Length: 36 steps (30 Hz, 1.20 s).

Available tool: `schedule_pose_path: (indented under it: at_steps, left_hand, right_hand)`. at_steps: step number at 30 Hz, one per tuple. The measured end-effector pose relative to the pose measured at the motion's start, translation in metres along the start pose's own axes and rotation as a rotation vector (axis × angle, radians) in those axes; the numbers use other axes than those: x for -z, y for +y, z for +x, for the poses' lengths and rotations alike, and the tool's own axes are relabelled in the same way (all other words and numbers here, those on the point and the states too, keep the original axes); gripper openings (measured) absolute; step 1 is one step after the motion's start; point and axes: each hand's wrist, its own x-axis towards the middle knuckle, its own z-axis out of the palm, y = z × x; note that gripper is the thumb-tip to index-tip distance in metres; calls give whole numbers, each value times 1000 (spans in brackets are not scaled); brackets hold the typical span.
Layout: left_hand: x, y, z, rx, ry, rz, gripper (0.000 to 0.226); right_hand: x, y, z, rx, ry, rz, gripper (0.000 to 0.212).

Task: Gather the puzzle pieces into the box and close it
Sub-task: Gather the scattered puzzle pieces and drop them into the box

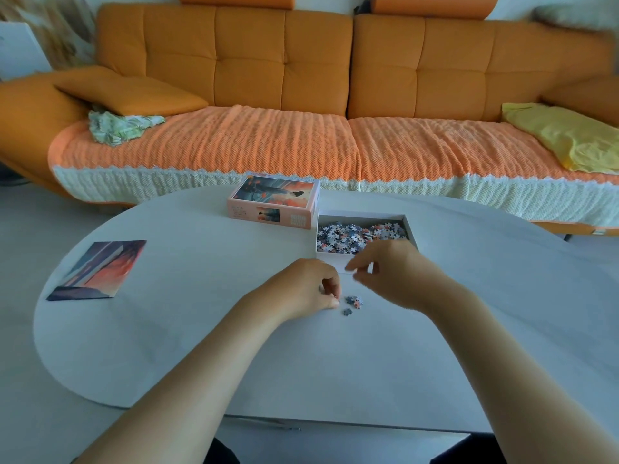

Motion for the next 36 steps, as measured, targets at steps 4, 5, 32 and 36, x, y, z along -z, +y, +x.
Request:
schedule_pose_path:
  at_steps: [4,5,32,36]
  left_hand:
    - [5,0,-2,32,-25,-6,10]
    - [5,1,-3,39,-35,-19,12]
    - [13,14,41,-59,513,-165,5]
    - [2,-1,63,-89,498,79,12]
  right_hand:
    - [-13,1,-6,-65,-257,-51,22]
    - [-15,0,-6,-75,-245,-50,20]
    - [-4,30,16,-168,352,-57,22]
    - [-18,27,11,-21,127,-76,26]
